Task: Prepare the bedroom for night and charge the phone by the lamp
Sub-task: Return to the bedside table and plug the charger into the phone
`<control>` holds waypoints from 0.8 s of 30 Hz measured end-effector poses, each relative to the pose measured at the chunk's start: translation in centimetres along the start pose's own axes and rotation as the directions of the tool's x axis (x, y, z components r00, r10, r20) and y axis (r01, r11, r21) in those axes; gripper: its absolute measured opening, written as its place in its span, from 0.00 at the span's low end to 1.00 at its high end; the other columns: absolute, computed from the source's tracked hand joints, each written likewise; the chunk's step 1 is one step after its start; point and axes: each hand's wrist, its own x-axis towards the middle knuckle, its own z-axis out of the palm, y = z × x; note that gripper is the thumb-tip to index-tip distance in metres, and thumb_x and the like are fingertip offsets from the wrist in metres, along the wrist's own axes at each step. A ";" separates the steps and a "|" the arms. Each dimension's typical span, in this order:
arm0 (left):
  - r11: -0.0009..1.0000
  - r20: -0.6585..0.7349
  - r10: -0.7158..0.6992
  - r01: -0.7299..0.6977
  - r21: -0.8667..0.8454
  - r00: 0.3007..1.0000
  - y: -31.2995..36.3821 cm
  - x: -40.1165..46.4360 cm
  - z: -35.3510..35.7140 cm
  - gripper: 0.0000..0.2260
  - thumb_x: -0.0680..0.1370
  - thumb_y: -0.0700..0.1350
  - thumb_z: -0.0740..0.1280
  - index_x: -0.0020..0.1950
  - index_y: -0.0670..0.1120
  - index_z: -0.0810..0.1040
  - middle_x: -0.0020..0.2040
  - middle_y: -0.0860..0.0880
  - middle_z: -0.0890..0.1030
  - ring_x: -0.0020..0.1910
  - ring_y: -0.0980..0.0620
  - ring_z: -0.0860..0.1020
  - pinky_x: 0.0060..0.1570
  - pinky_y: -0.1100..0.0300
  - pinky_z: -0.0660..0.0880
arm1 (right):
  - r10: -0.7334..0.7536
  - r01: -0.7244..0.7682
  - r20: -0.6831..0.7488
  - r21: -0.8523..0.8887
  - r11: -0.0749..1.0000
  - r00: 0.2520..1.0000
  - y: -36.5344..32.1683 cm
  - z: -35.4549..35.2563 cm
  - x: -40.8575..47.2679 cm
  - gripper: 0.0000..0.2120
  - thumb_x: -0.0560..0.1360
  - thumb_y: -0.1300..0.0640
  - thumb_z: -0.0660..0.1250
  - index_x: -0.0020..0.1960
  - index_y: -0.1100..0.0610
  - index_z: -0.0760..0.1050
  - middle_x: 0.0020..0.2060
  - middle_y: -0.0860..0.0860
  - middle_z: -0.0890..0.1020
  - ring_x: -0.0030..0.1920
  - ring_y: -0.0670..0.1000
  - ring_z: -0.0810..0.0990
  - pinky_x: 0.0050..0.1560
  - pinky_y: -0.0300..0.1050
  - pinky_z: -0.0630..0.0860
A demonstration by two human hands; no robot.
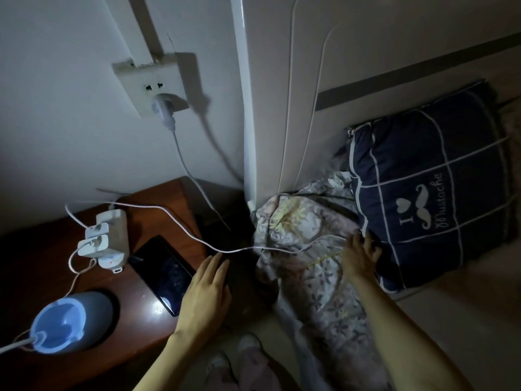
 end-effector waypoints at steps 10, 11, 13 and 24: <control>0.995 -0.013 0.064 -0.065 -0.075 0.998 2.1 -1.2 -0.4 0.23 0.67 0.38 0.66 0.62 0.39 0.73 0.63 0.39 0.74 0.64 0.40 0.71 0.61 0.48 0.70 | -0.041 0.305 -0.411 0.600 0.739 0.911 -1.1 -2.6 -5.8 0.04 0.72 0.68 0.65 0.44 0.64 0.79 0.41 0.63 0.82 0.44 0.63 0.79 0.42 0.51 0.74; 0.992 -0.010 0.081 -0.082 -0.092 0.997 2.8 -1.3 -0.5 0.23 0.68 0.39 0.64 0.63 0.39 0.72 0.64 0.39 0.74 0.64 0.41 0.71 0.62 0.49 0.68 | -0.025 0.289 -0.354 0.720 0.631 0.935 -2.0 -2.8 -7.2 0.04 0.72 0.68 0.65 0.42 0.62 0.78 0.39 0.63 0.82 0.39 0.60 0.80 0.38 0.49 0.73; 0.982 0.002 0.108 -0.107 -0.155 0.994 4.2 -1.7 -0.8 0.21 0.70 0.40 0.63 0.63 0.40 0.72 0.64 0.40 0.73 0.65 0.41 0.69 0.64 0.52 0.67 | -0.019 0.078 -0.076 0.983 0.165 0.997 -3.8 -3.5 -9.8 0.06 0.74 0.68 0.64 0.40 0.61 0.76 0.41 0.64 0.82 0.32 0.48 0.82 0.36 0.44 0.75; 0.623 0.140 -0.152 0.205 -0.755 0.978 7.7 -7.2 -3.8 0.06 0.76 0.40 0.66 0.50 0.44 0.80 0.44 0.50 0.83 0.43 0.62 0.79 0.42 0.71 0.72 | -0.487 -0.562 0.282 0.362 -0.744 0.827 -6.8 -8.6 -19.9 0.11 0.79 0.66 0.54 0.47 0.65 0.74 0.35 0.55 0.85 0.37 0.49 0.84 0.37 0.40 0.81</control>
